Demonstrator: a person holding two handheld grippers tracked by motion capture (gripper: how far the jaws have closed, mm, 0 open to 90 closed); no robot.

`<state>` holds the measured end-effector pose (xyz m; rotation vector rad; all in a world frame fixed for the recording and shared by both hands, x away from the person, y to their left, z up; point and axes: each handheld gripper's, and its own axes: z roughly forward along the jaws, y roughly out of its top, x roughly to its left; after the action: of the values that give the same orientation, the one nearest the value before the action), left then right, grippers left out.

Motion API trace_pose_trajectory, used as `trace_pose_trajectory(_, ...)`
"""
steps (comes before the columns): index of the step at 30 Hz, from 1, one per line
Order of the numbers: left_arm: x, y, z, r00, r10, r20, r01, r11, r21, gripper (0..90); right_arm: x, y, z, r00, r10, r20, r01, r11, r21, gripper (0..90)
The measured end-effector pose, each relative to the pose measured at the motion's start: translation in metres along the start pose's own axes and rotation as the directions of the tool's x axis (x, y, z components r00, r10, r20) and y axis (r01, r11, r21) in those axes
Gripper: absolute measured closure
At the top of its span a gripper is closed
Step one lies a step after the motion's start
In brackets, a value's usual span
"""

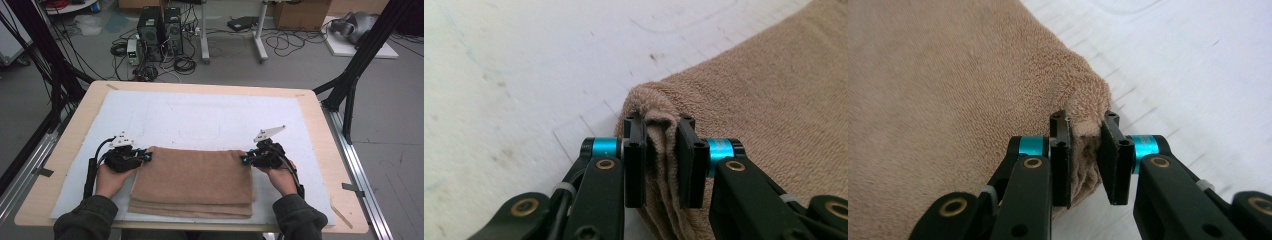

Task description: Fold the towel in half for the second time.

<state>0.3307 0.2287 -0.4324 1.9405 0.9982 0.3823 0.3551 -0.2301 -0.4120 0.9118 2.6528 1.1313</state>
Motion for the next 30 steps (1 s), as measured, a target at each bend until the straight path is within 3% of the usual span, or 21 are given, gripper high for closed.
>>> trace_pose_trajectory(4,0.007,0.015,0.007,0.9995,-0.018,-0.026,0.018,0.9998,-0.012,77.2,-0.014,0.015,-0.003,0.9993,0.006,0.036,-0.006,1.000,-0.018,78.0)
trace_pose_trajectory(7,0.014,0.032,0.013,0.9986,-0.027,-0.046,0.026,0.9992,-0.032,77.3,-0.026,0.034,-0.003,0.9964,-0.012,0.083,0.013,1.000,-0.015,78.1)
trace_pose_trajectory(10,0.026,0.050,0.016,0.9968,-0.053,-0.060,0.051,0.9981,-0.036,77.4,-0.038,0.055,-0.009,0.9929,-0.007,0.118,0.012,0.999,-0.046,78.2)
trace_pose_trajectory(12,0.031,0.062,0.016,0.9964,-0.042,-0.073,0.038,0.9981,-0.048,77.8,-0.044,0.067,-0.011,0.9910,-0.011,0.134,0.019,0.998,-0.058,78.3)
trace_pose_trajectory(15,0.040,0.083,0.021,0.9939,-0.054,-0.096,0.045,0.9941,-0.099,77.9,-0.053,0.082,-0.010,0.9858,0.002,0.168,0.012,0.997,-0.082,77.8)
trace_pose_trajectory(16,0.044,0.088,0.024,0.9911,-0.044,-0.126,0.031,0.9947,-0.098,77.1,-0.057,0.086,-0.008,0.9812,0.007,0.193,0.010,0.996,-0.090,73.8)
trace_pose_trajectory(17,0.046,0.091,0.028,0.9826,-0.030,-0.183,0.014,0.9958,-0.090,72.3,-0.062,0.087,-0.006,0.9739,0.028,0.225,-0.003,0.994,-0.110,66.6)
trace_pose_trajectory(18,0.050,0.092,0.032,0.9723,-0.040,-0.230,0.024,0.9970,-0.074,60.5,-0.067,0.087,-0.003,0.9709,0.066,0.230,-0.038,0.992,-0.122,62.0)
trace_pose_trajectory(19,0.053,0.091,0.033,0.9678,-0.062,-0.244,0.047,0.9965,-0.070,46.1,-0.071,0.084,0.000,0.9686,0.102,0.227,-0.074,0.989,-0.127,56.5)
trace_pose_trajectory(20,0.056,0.089,0.033,0.9716,-0.074,-0.225,0.061,0.9962,-0.062,39.3,-0.075,0.081,0.003,0.9658,0.131,0.224,-0.107,0.987,-0.119,54.3)
trace_pose_trajectory(22,0.057,0.082,0.030,0.9820,-0.058,-0.180,0.051,0.9977,-0.044,39.4,-0.076,0.076,0.008,0.9745,0.149,0.167,-0.137,0.987,-0.085,51.1)
trace_pose_trajectory(24,0.054,0.076,0.026,0.9881,-0.049,-0.146,0.046,0.9986,-0.024,40.8,-0.068,0.074,0.010,0.9802,0.122,0.156,-0.117,0.992,-0.042,51.0)
trace_pose_trajectory(26,0.047,0.069,0.020,0.9931,-0.029,-0.113,0.026,0.9993,-0.027,41.1,-0.057,0.069,0.007,0.9836,0.084,0.160,-0.075,0.995,-0.066,52.7)
trace_pose_trajectory(30,0.028,0.052,0.011,0.9975,0.004,-0.071,-0.006,0.9996,-0.026,42.9,-0.039,0.052,0.004,0.9914,0.066,0.113,-0.058,0.996,-0.067,53.4)
